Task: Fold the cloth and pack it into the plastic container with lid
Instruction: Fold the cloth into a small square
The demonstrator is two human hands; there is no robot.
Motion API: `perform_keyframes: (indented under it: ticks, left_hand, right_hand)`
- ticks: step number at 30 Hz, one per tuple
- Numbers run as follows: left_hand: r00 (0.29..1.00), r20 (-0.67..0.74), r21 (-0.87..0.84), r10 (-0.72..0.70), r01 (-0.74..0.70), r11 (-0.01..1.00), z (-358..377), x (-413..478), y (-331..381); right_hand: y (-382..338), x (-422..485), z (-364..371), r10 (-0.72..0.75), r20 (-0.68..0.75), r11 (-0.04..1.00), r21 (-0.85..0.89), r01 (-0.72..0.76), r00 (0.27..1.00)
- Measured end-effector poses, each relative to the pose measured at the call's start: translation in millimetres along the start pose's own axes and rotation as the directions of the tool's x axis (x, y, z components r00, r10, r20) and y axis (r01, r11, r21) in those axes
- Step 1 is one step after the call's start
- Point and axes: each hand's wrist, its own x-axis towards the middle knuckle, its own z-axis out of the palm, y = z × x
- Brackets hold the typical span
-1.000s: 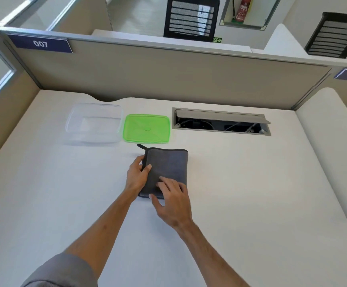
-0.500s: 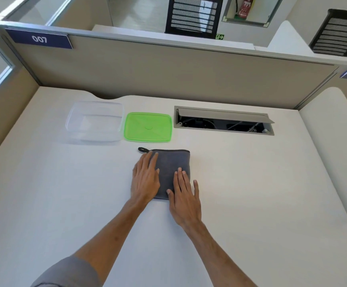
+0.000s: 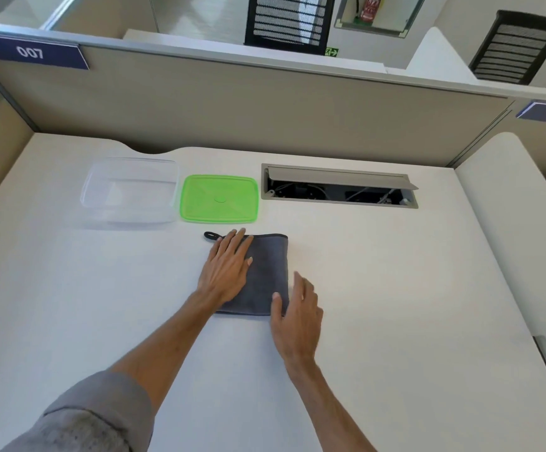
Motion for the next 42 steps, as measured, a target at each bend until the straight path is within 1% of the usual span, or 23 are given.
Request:
perform_keyframes:
  ticks: [2, 4, 7, 10, 14, 19, 23, 27, 31, 34, 37, 40, 42]
  left_hand:
    - [0.998, 0.047, 0.018, 0.044, -0.044, 0.999, -5.4, 14.5, -4.0]
    - [0.994, 0.080, 0.047, 0.071, -0.075, 0.996, -10.1, 24.7, -7.7]
    - [0.994, 0.090, 0.084, 0.061, -0.069, 0.994, -13.8, 28.8, -10.9]
    - [0.994, 0.104, 0.126, 0.032, -0.045, 0.991, -15.5, 23.8, -15.5]
    - [0.993, 0.116, 0.129, -0.011, -0.004, 0.992, -19.5, 8.5, -31.2]
    - [0.985, 0.131, -0.043, -0.114, 0.120, 0.992, -25.1, -24.3, -51.5]
    - [0.961, 0.179, -0.197, -0.212, 0.246, 0.949, -26.1, -53.2, -55.2]
    - [0.939, 0.214, -0.274, -0.271, 0.324, 0.906, -23.5, -76.6, -48.5]
    - [0.925, 0.234, -0.296, -0.300, 0.361, 0.884, -20.7, -90.8, -39.1]
    - [0.918, 0.189, -0.319, -0.350, 0.394, 0.862, -23.5, -92.3, -36.4]
    - [0.925, 0.146, -0.390, -0.351, 0.380, 0.839, -29.3, -79.9, -35.3]
    - [0.929, 0.199, -0.460, -0.312, 0.369, 0.807, -33.2, -58.5, -32.1]
    - [0.925, 0.227, -0.457, -0.304, 0.377, 0.806, -34.0, -45.5, -31.4]
  right_hand:
    - [1.1, -1.8, -6.4, 0.197, 0.067, 0.980, 0.013, -0.198, 0.978]
    - [2.0, -1.1, -10.1, 0.312, 0.155, 0.948, 0.019, -0.318, 0.938]
    - [1.6, 2.2, -12.4, 0.379, 0.243, 0.910, 0.079, -0.407, 0.893]
    - [-0.2, 7.1, -13.7, 0.414, 0.281, 0.884, 0.102, -0.456, 0.866]
    - [1.2, 15.4, -16.2, 0.444, 0.242, 0.869, 0.119, -0.481, 0.863]
    - [-8.2, 30.0, -16.0, 0.435, 0.147, 0.871, 0.179, -0.457, 0.888]
    - [-21.5, 43.5, -12.3, 0.422, 0.103, 0.866, 0.248, -0.434, 0.901]
    - [-33.9, 55.8, -11.5, 0.392, 0.075, 0.873, 0.283, -0.397, 0.917]
    - [-40.6, 62.2, -16.1, 0.351, 0.101, 0.878, 0.311, -0.365, 0.931]
    - [-37.9, 60.7, -20.3, 0.371, 0.139, 0.865, 0.309, -0.396, 0.918]
    - [-30.5, 60.3, -19.2, 0.392, 0.183, 0.861, 0.273, -0.430, 0.902]
    - [-24.9, 62.9, -16.5, 0.389, 0.249, 0.848, 0.278, -0.451, 0.887]
    - [-21.7, 66.8, -15.2, 0.402, 0.300, 0.820, 0.304, -0.486, 0.865]
